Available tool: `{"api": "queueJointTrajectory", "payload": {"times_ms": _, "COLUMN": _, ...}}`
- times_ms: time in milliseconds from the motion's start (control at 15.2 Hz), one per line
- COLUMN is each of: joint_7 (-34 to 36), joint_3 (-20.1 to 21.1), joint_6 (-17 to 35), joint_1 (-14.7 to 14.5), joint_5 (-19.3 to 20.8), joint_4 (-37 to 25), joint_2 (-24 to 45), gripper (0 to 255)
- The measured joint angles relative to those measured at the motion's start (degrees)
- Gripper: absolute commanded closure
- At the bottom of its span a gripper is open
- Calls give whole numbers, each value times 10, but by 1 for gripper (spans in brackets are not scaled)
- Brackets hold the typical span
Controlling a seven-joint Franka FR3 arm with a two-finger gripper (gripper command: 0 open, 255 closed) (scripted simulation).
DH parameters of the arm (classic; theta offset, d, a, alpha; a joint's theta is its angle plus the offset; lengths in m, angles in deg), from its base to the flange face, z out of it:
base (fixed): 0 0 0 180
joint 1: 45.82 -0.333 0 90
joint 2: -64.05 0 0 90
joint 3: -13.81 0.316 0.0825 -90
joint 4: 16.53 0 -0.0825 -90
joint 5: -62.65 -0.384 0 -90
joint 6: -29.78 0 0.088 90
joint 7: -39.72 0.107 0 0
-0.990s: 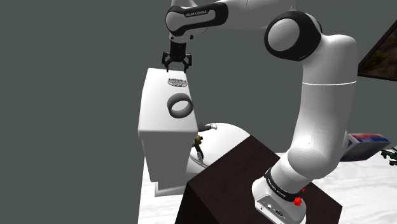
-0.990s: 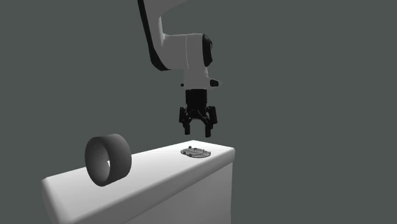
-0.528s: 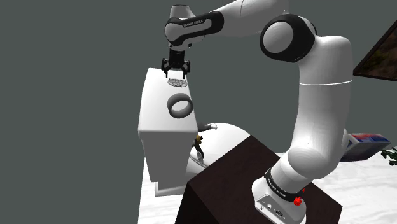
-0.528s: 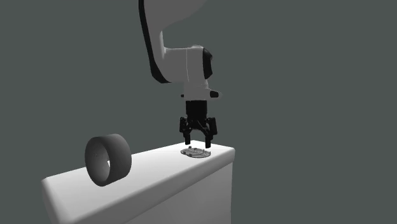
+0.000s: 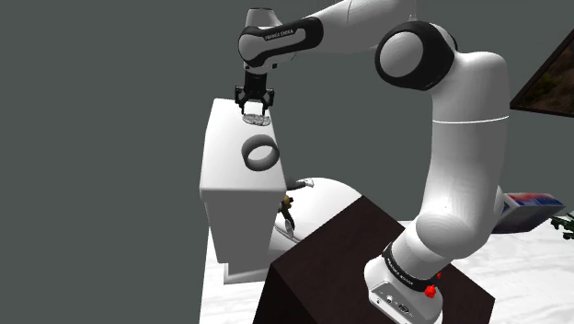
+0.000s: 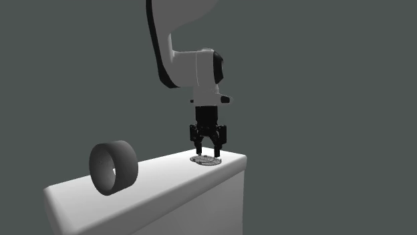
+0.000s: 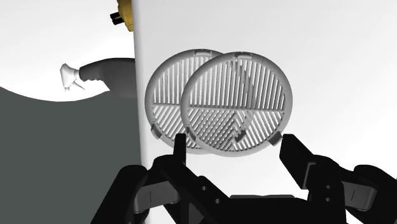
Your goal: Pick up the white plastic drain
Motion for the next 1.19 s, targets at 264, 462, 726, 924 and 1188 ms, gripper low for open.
{"api": "queueJointTrajectory", "payload": {"times_ms": 264, "joint_7": 0, "joint_3": 0, "joint_6": -3, "joint_1": 0, "joint_5": 0, "joint_4": 0, "joint_2": -2, "gripper": 255}}
{"api": "queueJointTrajectory", "payload": {"times_ms": 462, "joint_7": -1, "joint_3": 1, "joint_6": -19, "joint_1": 0, "joint_5": -2, "joint_4": -9, "joint_2": -9, "gripper": 255}}
{"api": "queueJointTrajectory", "payload": {"times_ms": 726, "joint_7": -2, "joint_3": 2, "joint_6": -45, "joint_1": -1, "joint_5": -3, "joint_4": -27, "joint_2": -17, "gripper": 255}}
{"api": "queueJointTrajectory", "payload": {"times_ms": 924, "joint_7": -3, "joint_3": 2, "joint_6": -67, "joint_1": -1, "joint_5": -4, "joint_4": -47, "joint_2": -18, "gripper": 255}}
{"api": "queueJointTrajectory", "payload": {"times_ms": 1188, "joint_7": -4, "joint_3": 3, "joint_6": -97, "joint_1": -2, "joint_5": -5, "joint_4": -73, "joint_2": -23, "gripper": 255}}
